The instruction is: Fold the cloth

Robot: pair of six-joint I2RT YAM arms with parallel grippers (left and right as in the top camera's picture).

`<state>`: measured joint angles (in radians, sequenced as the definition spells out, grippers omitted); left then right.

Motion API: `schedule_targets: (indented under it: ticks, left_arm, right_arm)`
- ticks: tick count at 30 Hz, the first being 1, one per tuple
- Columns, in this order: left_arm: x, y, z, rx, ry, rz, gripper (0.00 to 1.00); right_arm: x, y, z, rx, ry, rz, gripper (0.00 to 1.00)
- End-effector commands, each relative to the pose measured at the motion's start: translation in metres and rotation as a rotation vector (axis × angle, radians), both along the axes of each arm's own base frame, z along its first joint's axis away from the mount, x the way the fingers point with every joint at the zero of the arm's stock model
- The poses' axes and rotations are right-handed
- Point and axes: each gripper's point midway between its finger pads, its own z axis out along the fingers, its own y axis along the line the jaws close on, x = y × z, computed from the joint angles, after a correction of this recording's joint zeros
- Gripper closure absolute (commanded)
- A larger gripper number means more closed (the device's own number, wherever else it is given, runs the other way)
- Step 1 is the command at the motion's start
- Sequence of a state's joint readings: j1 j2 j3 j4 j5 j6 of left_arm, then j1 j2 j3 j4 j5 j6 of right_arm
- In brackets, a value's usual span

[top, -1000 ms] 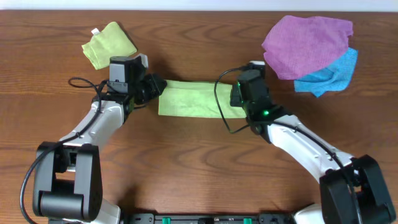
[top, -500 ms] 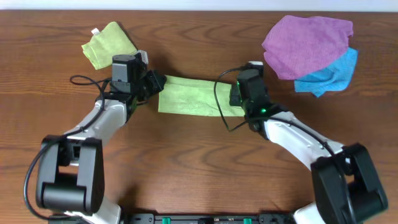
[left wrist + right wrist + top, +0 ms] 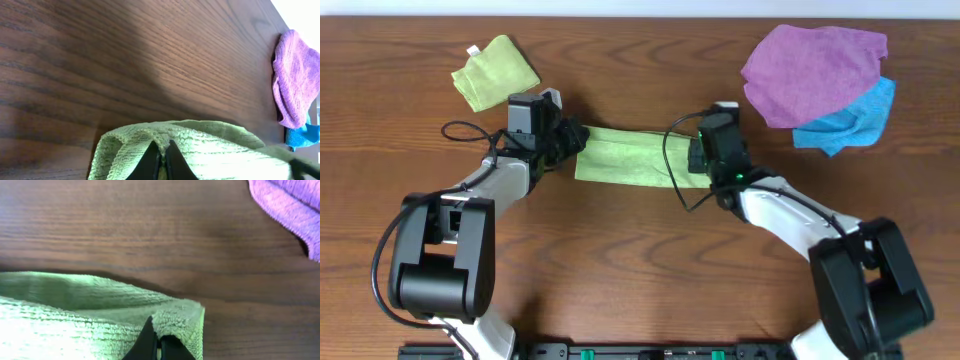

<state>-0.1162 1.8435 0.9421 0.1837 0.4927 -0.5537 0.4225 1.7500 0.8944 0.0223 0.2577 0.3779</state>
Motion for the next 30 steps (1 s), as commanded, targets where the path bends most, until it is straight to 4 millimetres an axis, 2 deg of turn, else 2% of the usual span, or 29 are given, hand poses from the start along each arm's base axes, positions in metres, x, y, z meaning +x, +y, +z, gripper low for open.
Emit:
schedule_targets:
  ticks: [1, 22, 25, 28, 30]
  left_arm:
    - [0.002, 0.007, -0.012, 0.029, 0.018, 0.024, 0.94]
    - [-0.002, 0.014, -0.029, 0.087, 0.049, 0.03, 0.94]
    - [-0.003, 0.014, -0.03, 0.088, 0.053, 0.029, 0.92]
    - [-0.003, 0.014, -0.03, 0.087, 0.052, 0.029, 0.76]
    - [-0.002, 0.015, -0.03, 0.088, 0.051, 0.031, 0.71]
  right_arm:
    - [0.002, -0.014, -0.009, -0.045, 0.013, -0.024, 0.99]
    - [0.001, -0.014, -0.013, -0.054, 0.021, -0.018, 0.99]
    - [0.0, -0.014, -0.013, -0.054, 0.024, -0.018, 0.88]
    - [-0.001, -0.014, -0.014, -0.056, 0.028, -0.018, 0.66]
    - [-0.002, -0.015, -0.015, -0.059, 0.035, -0.018, 0.61]
